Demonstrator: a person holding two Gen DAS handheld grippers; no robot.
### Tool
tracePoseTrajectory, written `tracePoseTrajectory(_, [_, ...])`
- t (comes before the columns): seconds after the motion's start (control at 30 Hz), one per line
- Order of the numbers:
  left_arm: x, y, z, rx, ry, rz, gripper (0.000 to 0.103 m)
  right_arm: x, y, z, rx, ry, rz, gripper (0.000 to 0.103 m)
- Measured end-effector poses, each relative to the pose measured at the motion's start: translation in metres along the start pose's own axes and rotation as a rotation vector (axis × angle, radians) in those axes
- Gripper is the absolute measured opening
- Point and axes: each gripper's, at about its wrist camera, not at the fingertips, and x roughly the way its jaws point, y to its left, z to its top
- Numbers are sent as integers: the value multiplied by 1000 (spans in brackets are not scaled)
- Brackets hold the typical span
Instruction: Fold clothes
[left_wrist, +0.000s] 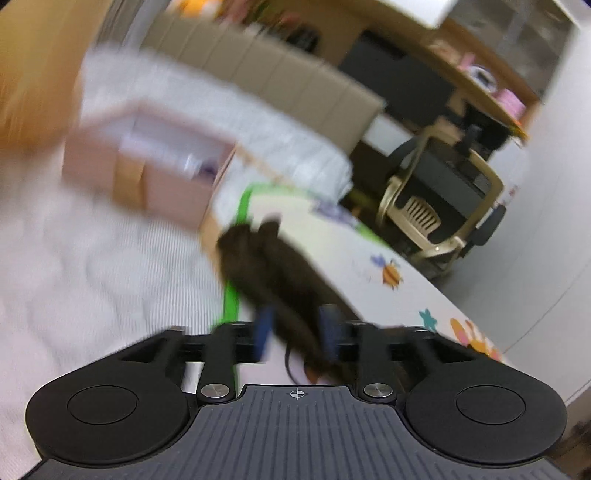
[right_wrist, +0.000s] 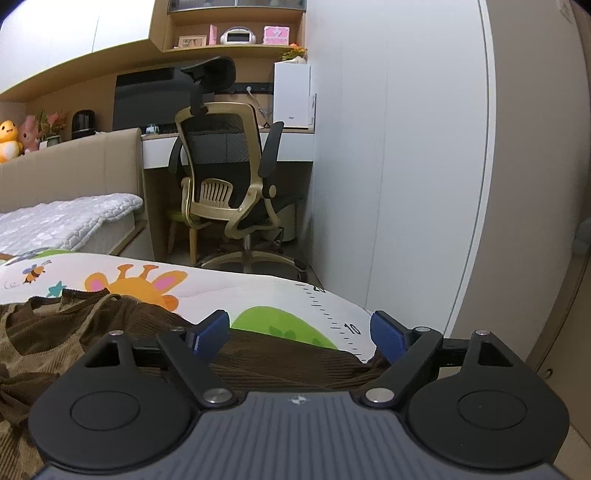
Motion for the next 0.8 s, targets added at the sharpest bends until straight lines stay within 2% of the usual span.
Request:
tracePoseTrajectory(0.03, [8, 3, 0, -44, 26, -7, 50, 0, 0, -1, 5, 0, -1, 85])
tracePoseTrajectory(0.1, [22, -2, 1, -56, 54, -3, 57, 0, 3, -5, 3, -1, -4, 85])
tracePoseTrajectory(0.17, [37, -24, 7, 25, 40, 19, 70, -3, 6, -9, -10, -1, -1, 85])
tracePoseTrajectory(0.2, [45, -35, 10, 65, 33, 31, 82, -6, 7, -12, -16, -3, 2, 85])
tracePoseTrajectory(0.3, [84, -64, 21, 148, 26, 143, 85, -13, 7, -19, -22, -5, 15, 87])
tracePoseTrajectory(0.4, [127, -69, 21, 181, 57, 292, 84, -19, -1, -23, 2, 0, 27, 87])
tracePoseTrajectory(0.47, [140, -62, 14, 164, 73, 338, 76, -21, -10, -26, 30, -1, 25, 87])
tracePoseTrajectory(0.5, [140, -62, 10, 194, 61, 348, 67, -21, -15, -27, 48, -2, 21, 87])
tracePoseTrajectory(0.53, [139, -63, 6, 225, 49, 357, 42, -21, -21, -29, 68, -3, 17, 87])
tracePoseTrajectory(0.6, [131, -70, 4, 310, 20, 363, 11, -17, -28, -31, 121, -1, 28, 87])
tracePoseTrajectory(0.73, [91, -112, 20, 374, -115, 261, 10, -8, -31, -37, 204, -1, 74, 87])
tracePoseTrajectory(0.8, [74, -149, 21, 437, -169, 156, 10, -3, -23, -40, 196, 6, 105, 87])
